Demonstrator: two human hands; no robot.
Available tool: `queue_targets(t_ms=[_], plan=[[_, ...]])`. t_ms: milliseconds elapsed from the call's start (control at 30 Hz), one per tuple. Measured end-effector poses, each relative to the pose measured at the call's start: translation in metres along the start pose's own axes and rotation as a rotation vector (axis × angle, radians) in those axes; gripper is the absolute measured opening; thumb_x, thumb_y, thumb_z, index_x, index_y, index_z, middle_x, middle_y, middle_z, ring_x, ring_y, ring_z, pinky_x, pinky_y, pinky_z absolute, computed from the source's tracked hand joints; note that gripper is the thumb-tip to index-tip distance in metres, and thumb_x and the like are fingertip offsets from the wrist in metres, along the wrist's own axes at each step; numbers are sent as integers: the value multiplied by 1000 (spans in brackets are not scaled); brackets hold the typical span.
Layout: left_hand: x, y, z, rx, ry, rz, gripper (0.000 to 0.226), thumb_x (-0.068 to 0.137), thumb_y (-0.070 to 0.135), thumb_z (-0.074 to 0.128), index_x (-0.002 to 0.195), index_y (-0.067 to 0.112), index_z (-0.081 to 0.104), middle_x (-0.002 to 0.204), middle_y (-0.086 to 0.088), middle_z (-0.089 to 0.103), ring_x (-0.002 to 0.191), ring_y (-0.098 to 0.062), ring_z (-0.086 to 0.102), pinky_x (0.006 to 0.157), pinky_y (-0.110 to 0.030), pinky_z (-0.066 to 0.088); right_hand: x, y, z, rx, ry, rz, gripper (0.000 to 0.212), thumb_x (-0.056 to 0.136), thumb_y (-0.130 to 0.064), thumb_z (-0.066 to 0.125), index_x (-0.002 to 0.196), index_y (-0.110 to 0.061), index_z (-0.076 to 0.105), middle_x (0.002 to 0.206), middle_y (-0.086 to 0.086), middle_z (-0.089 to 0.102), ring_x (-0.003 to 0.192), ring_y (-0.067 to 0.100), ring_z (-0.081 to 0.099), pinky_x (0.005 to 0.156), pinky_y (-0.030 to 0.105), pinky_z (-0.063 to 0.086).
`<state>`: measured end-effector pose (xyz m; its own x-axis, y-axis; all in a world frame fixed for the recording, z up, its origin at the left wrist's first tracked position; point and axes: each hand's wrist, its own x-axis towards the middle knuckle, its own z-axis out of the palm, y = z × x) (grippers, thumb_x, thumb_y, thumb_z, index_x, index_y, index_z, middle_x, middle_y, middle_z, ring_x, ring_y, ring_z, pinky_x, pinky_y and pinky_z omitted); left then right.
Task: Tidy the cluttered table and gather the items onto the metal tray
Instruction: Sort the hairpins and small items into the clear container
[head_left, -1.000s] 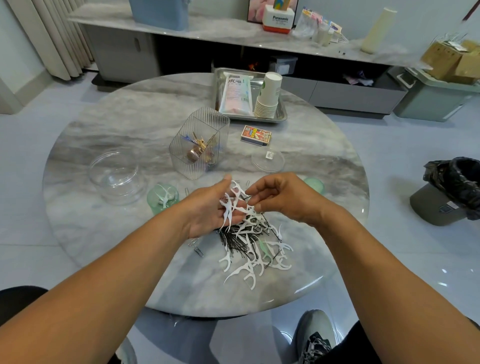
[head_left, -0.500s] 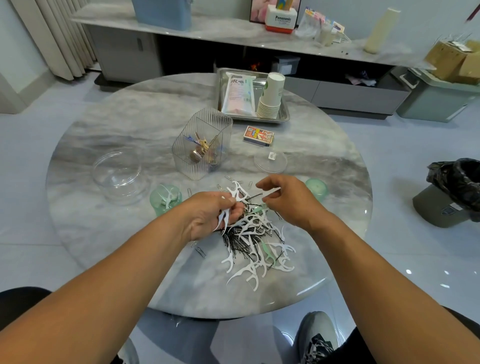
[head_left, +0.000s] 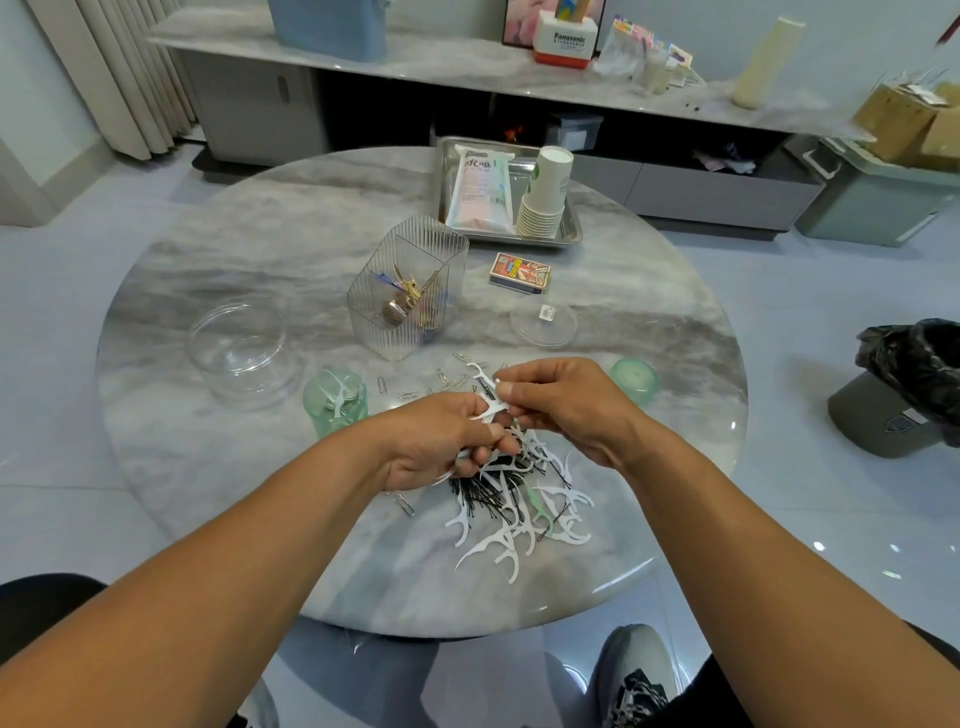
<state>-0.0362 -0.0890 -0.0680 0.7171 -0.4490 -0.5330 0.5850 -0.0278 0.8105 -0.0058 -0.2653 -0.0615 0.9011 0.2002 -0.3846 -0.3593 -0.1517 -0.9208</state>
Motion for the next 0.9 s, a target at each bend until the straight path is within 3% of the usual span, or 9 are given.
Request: queue_targets(t_ms=[167, 300, 400, 500, 600, 667, 700, 767, 900], plan=[[0, 1, -3, 65, -33, -22, 17, 101, -5, 52, 112, 7, 51, 92, -13, 74, 58, -7, 49, 45, -15, 37, -2, -5, -2, -86, -54, 28, 12, 89, -4, 75, 101, -4, 74, 71, 4, 71, 62, 8, 64, 61, 17, 56], [5, -1, -11, -189, 103, -24, 13, 102, -5, 47, 111, 2, 54, 84, -14, 74, 59, -9, 54, 44, -15, 42, -1, -19, -21, 155, 45, 68, 8, 93, -4, 69, 100, -1, 71, 72, 6, 66, 57, 7, 61, 58, 17, 56], [5, 0, -17, -461, 120, -85, 18, 107, 14, 44, 115, 2, 54, 83, -13, 72, 62, -13, 61, 49, -19, 52, -3, -29, -35, 228, 5, 103, 7, 93, -4, 68, 97, -2, 73, 72, 6, 65, 58, 7, 61, 57, 17, 56], [4, 1, -16, -580, -9, -146, 61, 105, 54, 37, 122, -3, 54, 96, -21, 68, 81, -27, 69, 74, -35, 61, -8, -29, -27, 29, -147, 126, 6, 89, -5, 74, 92, -6, 78, 73, 3, 70, 60, 6, 63, 56, 16, 55], [2, 1, -10, -439, -162, -145, 93, 94, 76, 29, 133, -5, 53, 114, -25, 65, 100, -33, 67, 96, -43, 53, -11, -20, -7, -252, -197, 64, 10, 83, -3, 80, 92, -7, 78, 74, 8, 72, 61, 10, 64, 54, 17, 51], [-1, 2, -7, -359, -204, -155, 96, 88, 82, 33, 137, 1, 52, 122, -23, 59, 97, -30, 66, 92, -39, 55, -11, -14, 2, -356, -179, 20, 16, 79, -3, 84, 93, -8, 76, 70, 9, 71, 61, 15, 66, 57, 21, 54], [-2, 3, -6, -318, -206, -153, 92, 86, 82, 36, 135, 6, 54, 121, -21, 56, 90, -27, 65, 82, -34, 56, -11, -12, 5, -390, -170, 3, 20, 78, -3, 86, 94, -8, 75, 68, 8, 71, 61, 16, 66, 59, 23, 57], [-5, 3, -4, -223, -180, -120, 85, 87, 82, 37, 135, 13, 54, 116, -18, 50, 75, -20, 58, 63, -27, 47, -12, -10, 7, -458, -177, -39, 24, 77, -7, 87, 98, -11, 76, 69, 8, 73, 62, 17, 67, 65, 27, 59], [-4, 2, -3, -90, -86, -17, 80, 91, 80, 33, 144, 22, 45, 98, -18, 57, 60, -14, 42, 51, -24, 29, -13, -9, 13, -494, -148, -146, 27, 81, -7, 84, 90, -30, 75, 83, 8, 76, 68, 14, 71, 70, 27, 59]])
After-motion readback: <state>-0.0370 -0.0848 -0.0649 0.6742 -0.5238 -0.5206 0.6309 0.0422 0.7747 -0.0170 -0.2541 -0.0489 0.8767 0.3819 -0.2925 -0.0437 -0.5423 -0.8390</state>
